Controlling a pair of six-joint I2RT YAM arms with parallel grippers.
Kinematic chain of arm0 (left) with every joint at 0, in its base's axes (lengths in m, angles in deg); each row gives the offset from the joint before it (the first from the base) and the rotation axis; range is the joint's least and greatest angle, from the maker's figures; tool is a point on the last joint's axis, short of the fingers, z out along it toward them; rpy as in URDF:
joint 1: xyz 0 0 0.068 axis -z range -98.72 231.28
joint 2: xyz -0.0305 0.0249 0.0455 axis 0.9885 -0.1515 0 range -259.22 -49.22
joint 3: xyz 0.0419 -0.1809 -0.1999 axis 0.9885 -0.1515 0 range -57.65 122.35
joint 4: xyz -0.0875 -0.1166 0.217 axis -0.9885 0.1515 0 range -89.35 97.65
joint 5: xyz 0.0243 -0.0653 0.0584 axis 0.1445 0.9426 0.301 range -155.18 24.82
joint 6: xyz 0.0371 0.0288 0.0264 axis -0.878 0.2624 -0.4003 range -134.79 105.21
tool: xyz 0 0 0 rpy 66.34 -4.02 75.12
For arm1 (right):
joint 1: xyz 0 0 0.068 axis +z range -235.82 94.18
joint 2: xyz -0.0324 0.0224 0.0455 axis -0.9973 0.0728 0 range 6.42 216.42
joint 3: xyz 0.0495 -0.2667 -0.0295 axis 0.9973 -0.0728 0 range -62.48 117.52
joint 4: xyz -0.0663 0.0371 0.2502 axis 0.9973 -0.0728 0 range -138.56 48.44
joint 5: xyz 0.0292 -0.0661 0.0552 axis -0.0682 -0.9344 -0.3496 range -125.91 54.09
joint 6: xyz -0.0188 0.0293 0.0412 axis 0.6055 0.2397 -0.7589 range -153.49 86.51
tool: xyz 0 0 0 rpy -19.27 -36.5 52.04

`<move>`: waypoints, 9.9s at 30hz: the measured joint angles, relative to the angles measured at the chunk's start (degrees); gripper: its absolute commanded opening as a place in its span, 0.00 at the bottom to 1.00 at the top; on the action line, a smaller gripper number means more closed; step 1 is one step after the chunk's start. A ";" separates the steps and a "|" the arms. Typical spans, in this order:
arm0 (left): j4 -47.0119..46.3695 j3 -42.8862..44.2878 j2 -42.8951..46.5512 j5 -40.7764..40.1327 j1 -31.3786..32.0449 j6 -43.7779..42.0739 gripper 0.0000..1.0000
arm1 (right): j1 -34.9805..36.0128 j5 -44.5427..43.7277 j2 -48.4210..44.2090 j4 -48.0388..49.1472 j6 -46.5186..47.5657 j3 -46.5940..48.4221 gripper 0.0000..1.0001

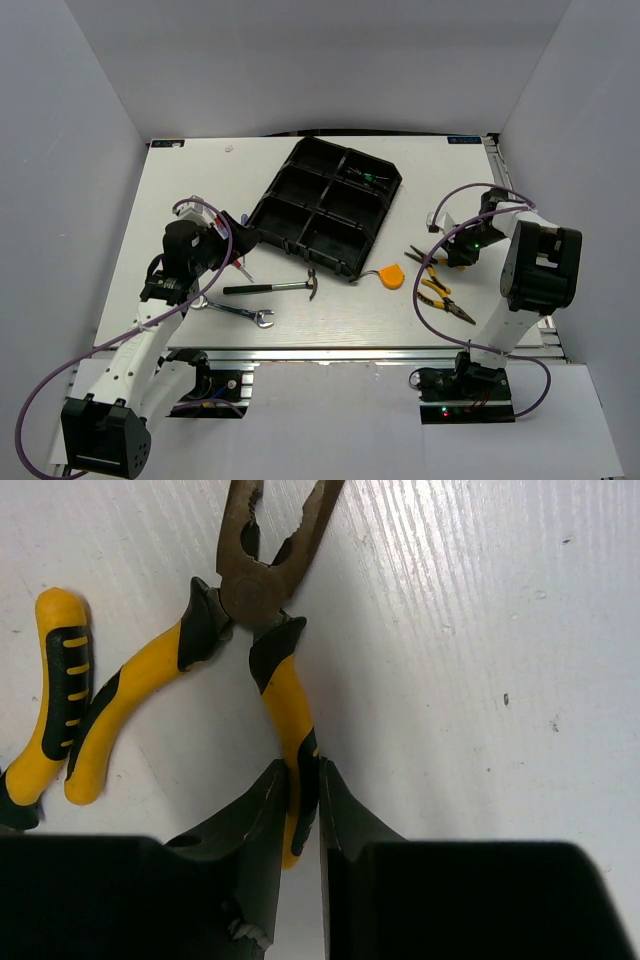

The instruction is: Sort the tools into containers

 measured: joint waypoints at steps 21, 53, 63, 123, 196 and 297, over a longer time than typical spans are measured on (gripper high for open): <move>0.37 0.09 -0.26 -0.09 -0.02 0.37 0.98 | 8.87 7.34 -6.58 0.24 -9.38 16.33 0.00; 1.70 0.09 2.05 -1.27 -0.04 0.83 0.98 | 34.71 -17.42 8.46 15.56 -10.29 29.99 0.47; 2.12 0.09 3.32 -1.75 -0.04 0.81 0.98 | 32.02 -8.02 -0.48 6.75 -16.87 25.79 0.53; 4.33 -0.96 7.54 -1.25 -0.07 0.81 0.98 | 18.27 5.31 -20.92 11.58 -37.31 5.64 0.00; 14.67 22.23 -45.99 -10.86 -9.05 1.68 0.56 | 15.89 23.04 -24.06 21.90 -43.17 -4.94 0.60; 8.66 26.91 -38.51 -7.52 -7.26 -4.70 0.59 | 9.16 27.19 -28.57 16.92 -38.66 -9.38 0.61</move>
